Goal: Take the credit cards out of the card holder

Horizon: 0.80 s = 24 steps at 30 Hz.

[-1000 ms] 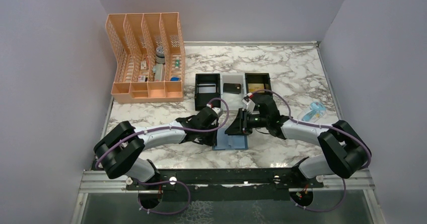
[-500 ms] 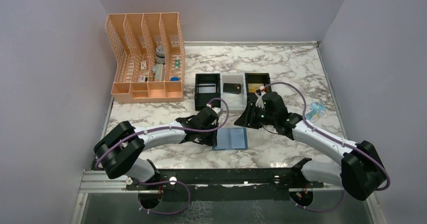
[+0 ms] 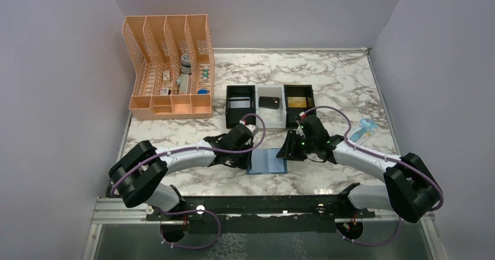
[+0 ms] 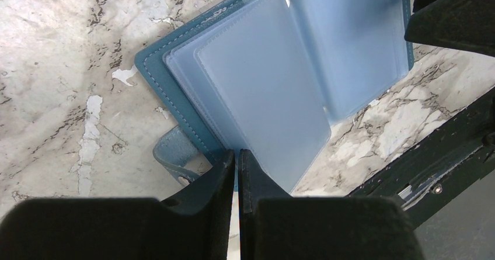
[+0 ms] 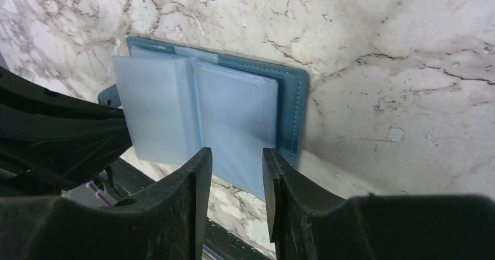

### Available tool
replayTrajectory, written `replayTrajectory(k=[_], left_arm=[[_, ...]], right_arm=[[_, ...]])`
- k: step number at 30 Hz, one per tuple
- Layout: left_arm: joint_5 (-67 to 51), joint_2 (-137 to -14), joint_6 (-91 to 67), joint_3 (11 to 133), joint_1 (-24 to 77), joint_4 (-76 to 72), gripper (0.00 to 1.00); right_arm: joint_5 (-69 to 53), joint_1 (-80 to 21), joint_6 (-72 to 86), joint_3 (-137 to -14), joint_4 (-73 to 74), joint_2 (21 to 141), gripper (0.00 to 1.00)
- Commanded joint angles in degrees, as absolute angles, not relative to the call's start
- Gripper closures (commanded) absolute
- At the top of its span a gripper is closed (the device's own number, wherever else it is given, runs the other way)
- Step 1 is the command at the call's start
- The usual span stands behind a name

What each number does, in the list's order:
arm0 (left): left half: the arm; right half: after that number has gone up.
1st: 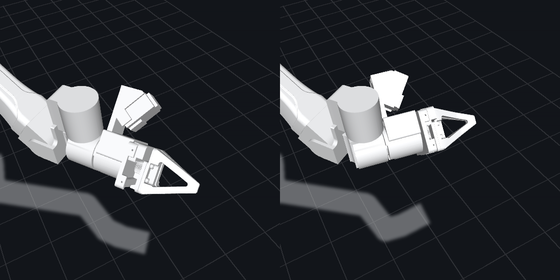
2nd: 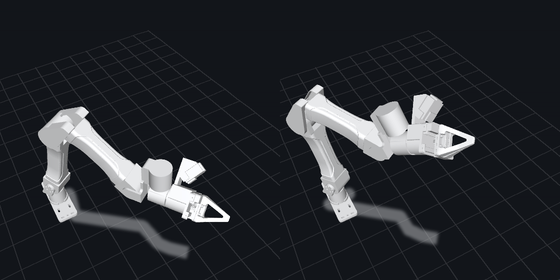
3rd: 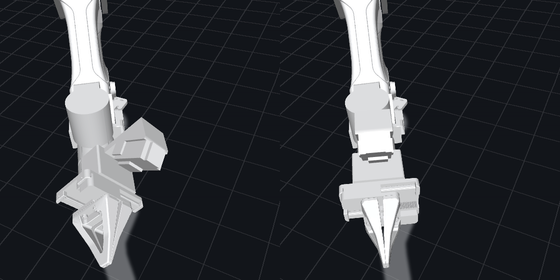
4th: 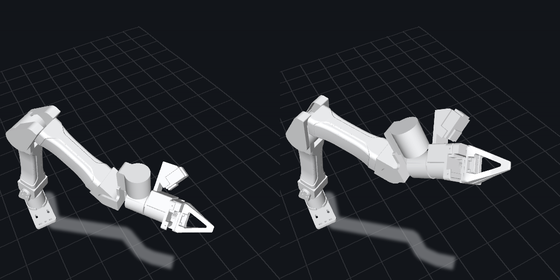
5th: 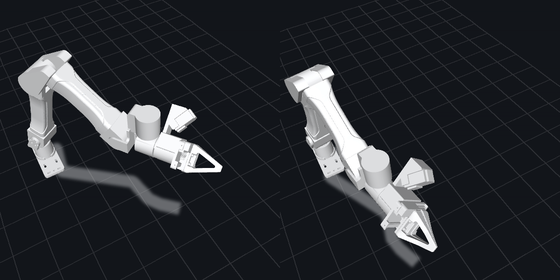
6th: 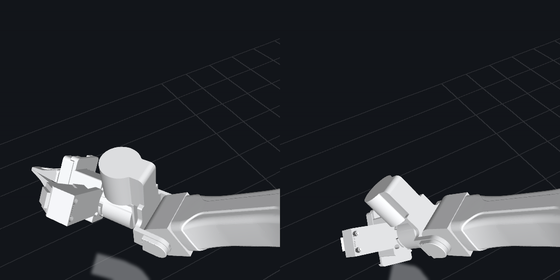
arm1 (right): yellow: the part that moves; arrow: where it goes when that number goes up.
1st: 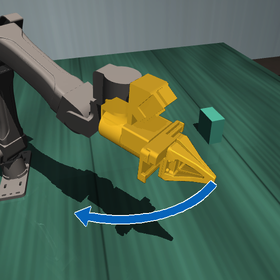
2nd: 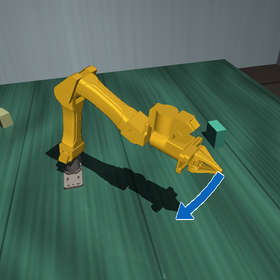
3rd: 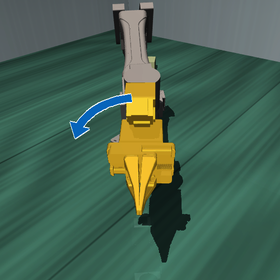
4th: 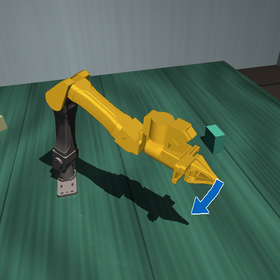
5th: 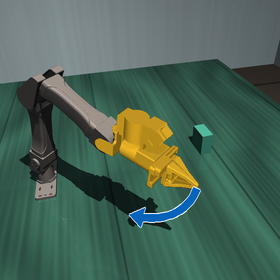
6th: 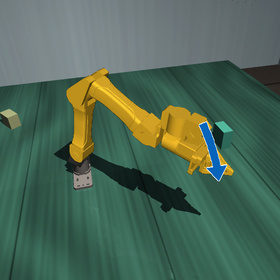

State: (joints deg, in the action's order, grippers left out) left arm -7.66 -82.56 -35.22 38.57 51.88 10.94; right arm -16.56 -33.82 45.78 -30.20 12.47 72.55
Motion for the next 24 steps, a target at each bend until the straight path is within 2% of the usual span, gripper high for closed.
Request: replayTrajectory(k=[1,8,14,24], left_arm=[[-7.0,-82.6,-34.5,39.8,52.3,10.0,0.90],[-8.0,-83.6,-34.2,39.7,52.4,9.5,0.90],[-8.3,-84.5,-34.1,40.2,52.5,9.2,0.92],[-8.4,-85.3,-34.1,40.9,53.0,8.8,0.93]], right_arm=[[-15.2,-34.2,46.8,-28.2,10.7,71.8,0.63],[-19.4,-34.1,46.1,-28.3,7.4,76.8,0.64],[-23.3,-34.2,46.7,-27.4,2.2,74.6,0.77],[-27.3,-34.1,48.6,-28.7,-0.7,73.5,0.83]])
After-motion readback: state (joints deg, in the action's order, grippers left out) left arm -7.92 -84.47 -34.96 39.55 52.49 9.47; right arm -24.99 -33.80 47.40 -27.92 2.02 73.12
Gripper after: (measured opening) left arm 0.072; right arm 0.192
